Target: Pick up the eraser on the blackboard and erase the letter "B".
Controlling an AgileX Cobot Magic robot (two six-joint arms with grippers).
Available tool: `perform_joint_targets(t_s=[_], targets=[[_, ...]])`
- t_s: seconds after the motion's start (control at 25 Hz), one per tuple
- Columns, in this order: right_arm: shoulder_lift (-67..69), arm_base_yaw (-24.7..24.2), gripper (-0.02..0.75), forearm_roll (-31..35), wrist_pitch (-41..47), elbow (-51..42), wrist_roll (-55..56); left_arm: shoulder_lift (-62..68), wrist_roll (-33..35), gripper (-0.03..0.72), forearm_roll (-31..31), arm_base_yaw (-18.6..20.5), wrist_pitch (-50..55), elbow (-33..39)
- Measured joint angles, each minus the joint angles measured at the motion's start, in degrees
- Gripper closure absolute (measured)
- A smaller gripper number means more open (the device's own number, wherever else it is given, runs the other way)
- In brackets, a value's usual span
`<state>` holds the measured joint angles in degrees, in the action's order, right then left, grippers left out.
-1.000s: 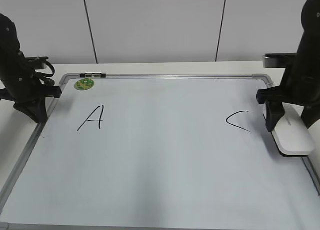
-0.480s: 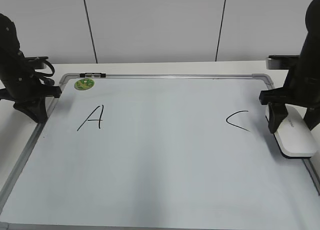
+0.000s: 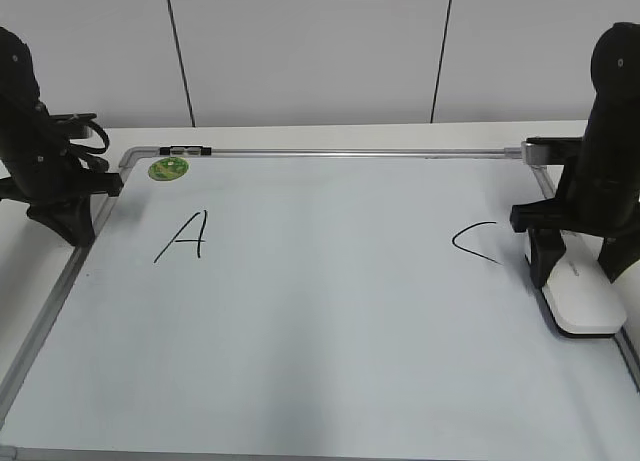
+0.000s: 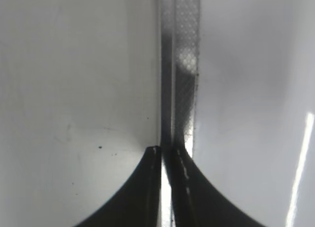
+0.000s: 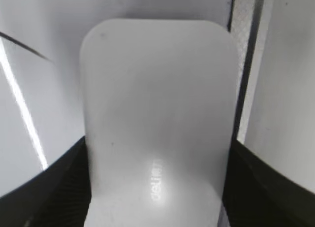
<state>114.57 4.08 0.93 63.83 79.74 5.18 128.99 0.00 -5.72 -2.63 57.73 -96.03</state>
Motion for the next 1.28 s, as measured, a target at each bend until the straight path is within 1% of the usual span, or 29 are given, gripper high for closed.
perform_joint_targets(t_s=[0.44, 0.6, 0.72, 0.92, 1.08, 1.28], targets=[[1.22, 0.00, 0.214, -0.93, 0.00, 0.00, 0.00, 0.00, 0.00, 0.647, 0.00, 0.00, 0.00, 0.00], [1.93, 0.00, 0.188, -0.93, 0.00, 0.00, 0.41, 0.00, 0.00, 0.647, 0.00, 0.00, 0.00, 0.00], [2.05, 0.00, 0.142, -1.58, -0.10, 0.00, 0.88, 0.00, 0.00, 0.647, 0.00, 0.00, 0.00, 0.00], [2.05, 0.00, 0.129, -1.79, 0.18, 0.00, 1.26, 0.00, 0.00, 0.647, 0.00, 0.00, 0.00, 0.00], [2.05, 0.00, 0.128, -1.77, 1.93, 1.78, 1.26, 0.00, 0.00, 0.647, 0.00, 0.00, 0.00, 0.00], [2.05, 0.00, 0.128, -1.77, 4.49, 6.80, 1.33, 0.00, 0.00, 0.647, 0.00, 0.00, 0.00, 0.00]])
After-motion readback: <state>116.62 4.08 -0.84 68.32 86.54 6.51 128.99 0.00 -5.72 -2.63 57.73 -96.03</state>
